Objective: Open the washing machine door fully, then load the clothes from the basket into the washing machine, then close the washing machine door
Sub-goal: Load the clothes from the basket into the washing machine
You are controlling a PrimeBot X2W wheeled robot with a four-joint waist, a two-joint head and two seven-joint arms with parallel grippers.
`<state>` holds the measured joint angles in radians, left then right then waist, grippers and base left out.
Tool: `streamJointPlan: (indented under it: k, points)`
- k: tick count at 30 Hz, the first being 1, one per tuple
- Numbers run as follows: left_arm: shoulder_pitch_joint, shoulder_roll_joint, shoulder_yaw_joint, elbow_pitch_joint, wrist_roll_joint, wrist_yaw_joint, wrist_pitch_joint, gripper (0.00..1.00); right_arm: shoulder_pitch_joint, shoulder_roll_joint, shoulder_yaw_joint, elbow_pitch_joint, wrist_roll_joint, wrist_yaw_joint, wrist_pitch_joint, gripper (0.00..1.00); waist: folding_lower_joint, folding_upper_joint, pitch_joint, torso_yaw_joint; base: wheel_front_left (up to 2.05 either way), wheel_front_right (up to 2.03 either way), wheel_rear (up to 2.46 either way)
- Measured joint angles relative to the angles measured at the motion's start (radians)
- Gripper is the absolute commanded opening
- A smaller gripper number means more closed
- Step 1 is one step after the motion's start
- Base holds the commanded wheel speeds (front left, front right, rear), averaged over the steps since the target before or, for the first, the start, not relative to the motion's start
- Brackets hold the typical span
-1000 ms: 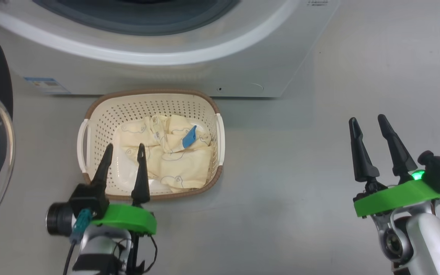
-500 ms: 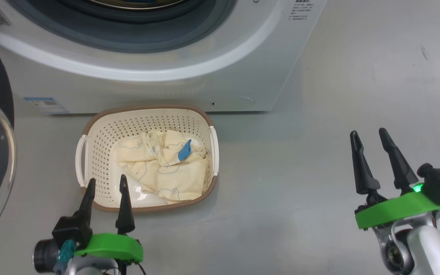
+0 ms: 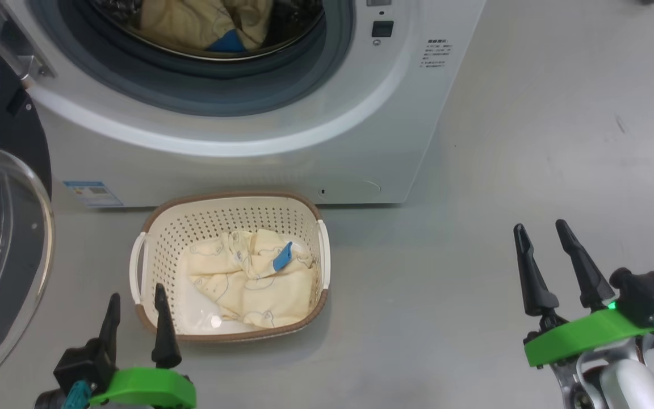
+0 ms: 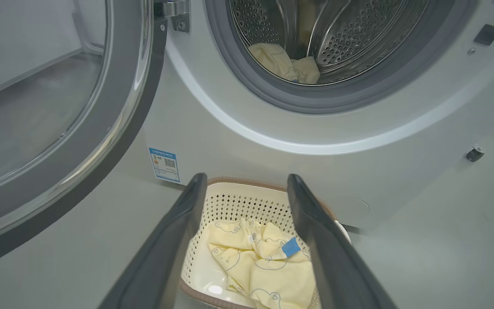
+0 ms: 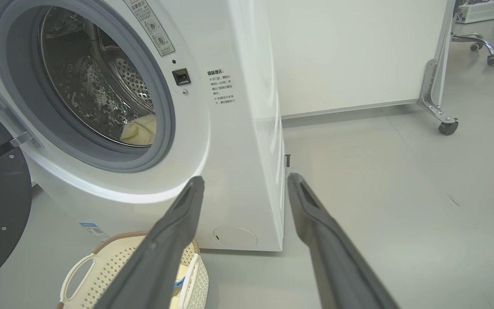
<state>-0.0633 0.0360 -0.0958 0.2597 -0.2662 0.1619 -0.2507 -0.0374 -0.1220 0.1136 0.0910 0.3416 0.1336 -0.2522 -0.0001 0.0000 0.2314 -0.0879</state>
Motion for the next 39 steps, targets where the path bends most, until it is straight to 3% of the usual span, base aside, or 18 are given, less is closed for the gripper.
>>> streamJointPlan:
  k: [16, 26, 39]
  points:
    - [0.057, 0.0, 0.059, 0.04, -0.02, -0.003, 0.0, 1.0, 0.064, 0.0, 0.008, 0.021, -0.018, 0.0, 0.0, 1.0, 0.0, 0.0, -0.149, 0.015, 0.0, 0.0, 0.0]
    - [0.083, 0.0, 0.067, 0.061, -0.02, -0.013, 0.0, 1.0, 0.073, 0.002, 0.033, 0.029, -0.02, 0.0, 0.0, 1.0, 0.0, 0.0, -0.202, -0.01, 0.0, 0.0, 0.0]
    - [0.089, 0.0, 0.065, 0.062, -0.019, -0.021, 0.0, 1.0, 0.078, 0.006, 0.032, 0.021, -0.026, 0.0, 0.0, 1.0, 0.0, 0.0, -0.169, -0.014, 0.0, 0.0, 0.0]
